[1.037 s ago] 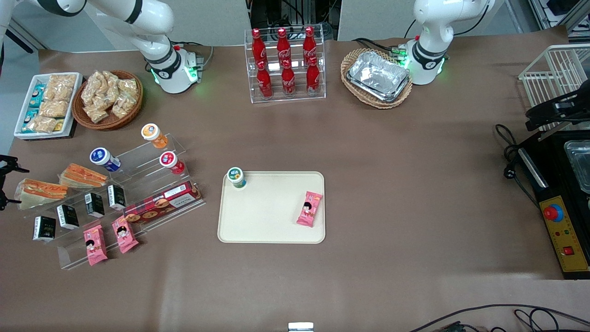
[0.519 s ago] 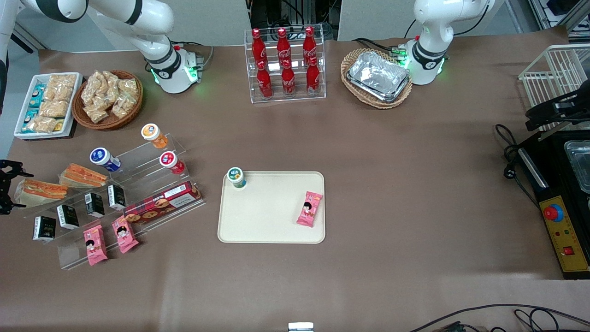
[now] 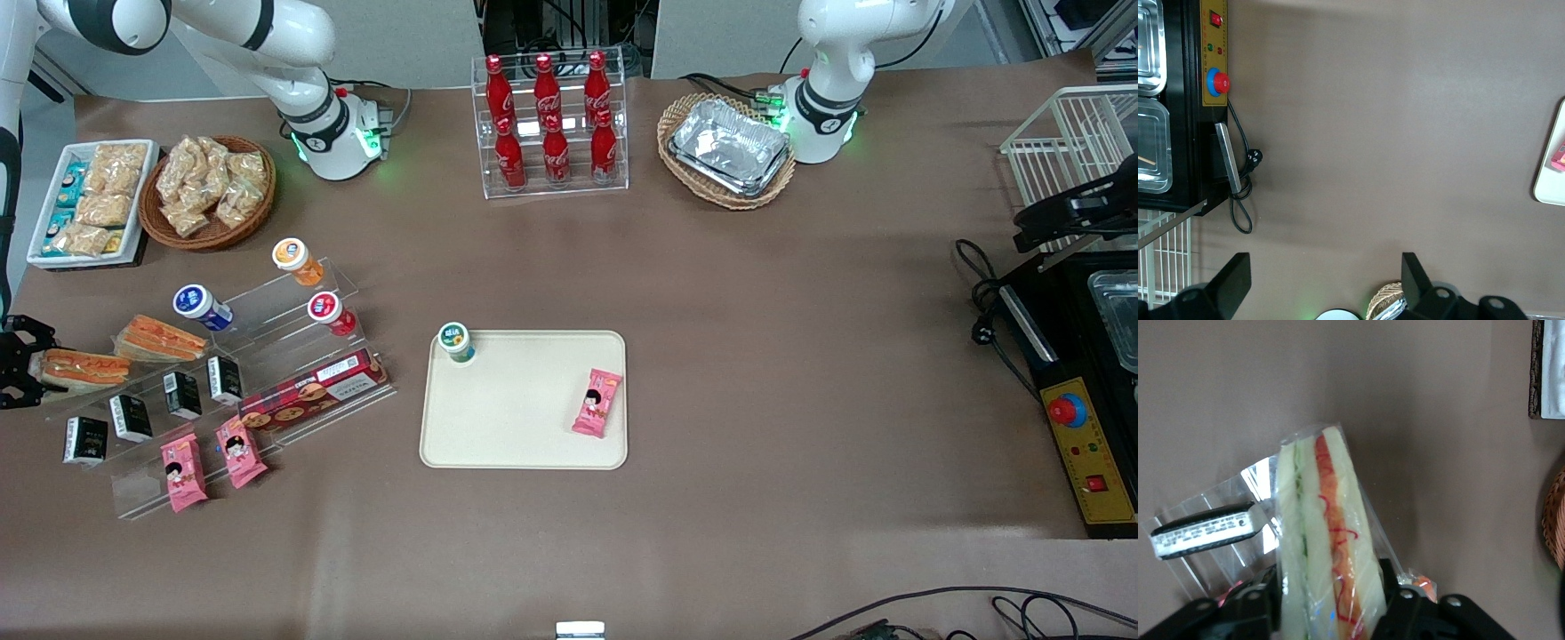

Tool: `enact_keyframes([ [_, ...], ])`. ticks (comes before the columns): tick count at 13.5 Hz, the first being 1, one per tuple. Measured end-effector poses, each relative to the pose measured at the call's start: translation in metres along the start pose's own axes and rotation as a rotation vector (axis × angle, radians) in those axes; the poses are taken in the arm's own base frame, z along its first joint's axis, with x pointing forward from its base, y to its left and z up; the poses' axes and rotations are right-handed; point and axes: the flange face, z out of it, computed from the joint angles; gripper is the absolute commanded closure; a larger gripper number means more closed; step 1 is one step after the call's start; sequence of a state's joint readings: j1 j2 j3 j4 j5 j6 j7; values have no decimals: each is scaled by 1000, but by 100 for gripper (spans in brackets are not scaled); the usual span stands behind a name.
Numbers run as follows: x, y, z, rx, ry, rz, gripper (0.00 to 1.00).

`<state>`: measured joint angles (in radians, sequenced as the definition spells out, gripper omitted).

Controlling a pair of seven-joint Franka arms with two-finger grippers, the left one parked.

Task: Place sandwich on tray
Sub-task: 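Lower the right gripper and grasp the wrapped sandwich on the rack, then lift the wrapped sandwich out of the rack with the right gripper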

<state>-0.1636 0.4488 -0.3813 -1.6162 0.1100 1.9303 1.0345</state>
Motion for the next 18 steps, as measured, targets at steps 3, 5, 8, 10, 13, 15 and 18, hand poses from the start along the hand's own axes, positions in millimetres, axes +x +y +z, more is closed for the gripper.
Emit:
enact_keyframes([
  [3, 0, 0, 0, 2, 0, -31, 84],
  [5, 0, 0, -4, 8, 2, -67, 84],
  [8, -6, 4, -42, 50, 5, -93, 95],
  [10, -15, 15, -84, 70, -12, -107, 96],
  [13, -60, 26, -138, 65, -48, -167, 96],
  [15, -104, 24, -159, 47, -66, -124, 100],
  [18, -176, 18, -177, 36, -77, -58, 100],
])
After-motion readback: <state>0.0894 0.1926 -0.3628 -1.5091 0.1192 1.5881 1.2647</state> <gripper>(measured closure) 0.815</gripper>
